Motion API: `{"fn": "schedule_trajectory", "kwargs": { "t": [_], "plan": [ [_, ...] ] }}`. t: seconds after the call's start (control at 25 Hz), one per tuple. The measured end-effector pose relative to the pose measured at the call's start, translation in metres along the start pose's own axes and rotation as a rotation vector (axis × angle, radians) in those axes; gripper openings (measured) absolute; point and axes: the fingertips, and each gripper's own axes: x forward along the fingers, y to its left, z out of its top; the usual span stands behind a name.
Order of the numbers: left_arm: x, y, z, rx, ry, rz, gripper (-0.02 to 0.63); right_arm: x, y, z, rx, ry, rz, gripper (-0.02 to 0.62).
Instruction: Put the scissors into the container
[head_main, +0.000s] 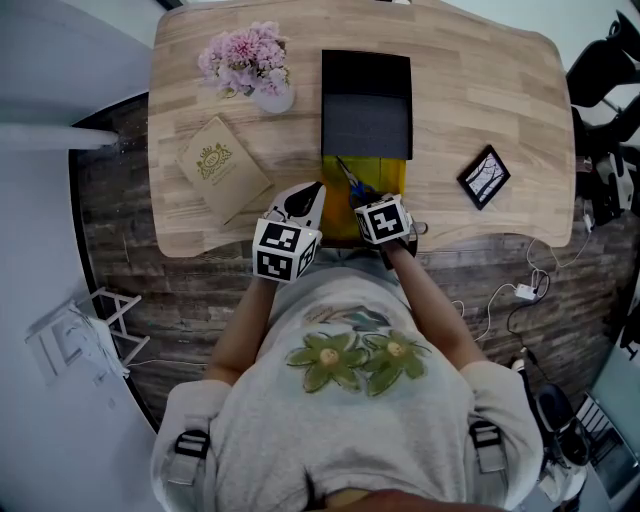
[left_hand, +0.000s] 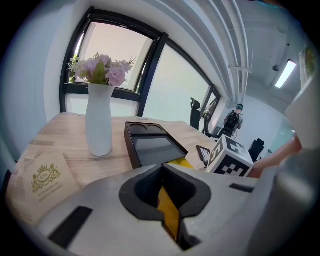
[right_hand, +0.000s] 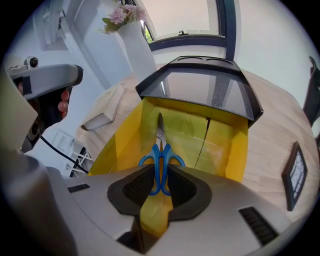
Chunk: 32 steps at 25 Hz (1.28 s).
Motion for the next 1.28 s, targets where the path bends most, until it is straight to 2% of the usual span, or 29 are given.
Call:
{"fn": "schedule_trajectory", "kwargs": {
  "t": [1.0, 1.16, 1.28],
  "plan": [
    [-0.0022, 0.0004, 0.0029, 0.005, -0.011, -0.007, 0.008, 0.0062, -0.0001, 0.0, 0.047, 0.002, -0.004, 0.083],
    [-0.0036, -0.0001, 0.0038, 0.01, -0.017, -0.009, 0.008, 0.0057, 0.0029, -0.0004, 0.052, -0.003, 0.009, 0.12],
    [-0.0052, -0.0003, 0.0041, 0.013, -0.023, -0.011, 0.008, 0.002, 0.0013, 0.0002, 0.067, -0.022, -0.005, 0.121]
  ]
}}
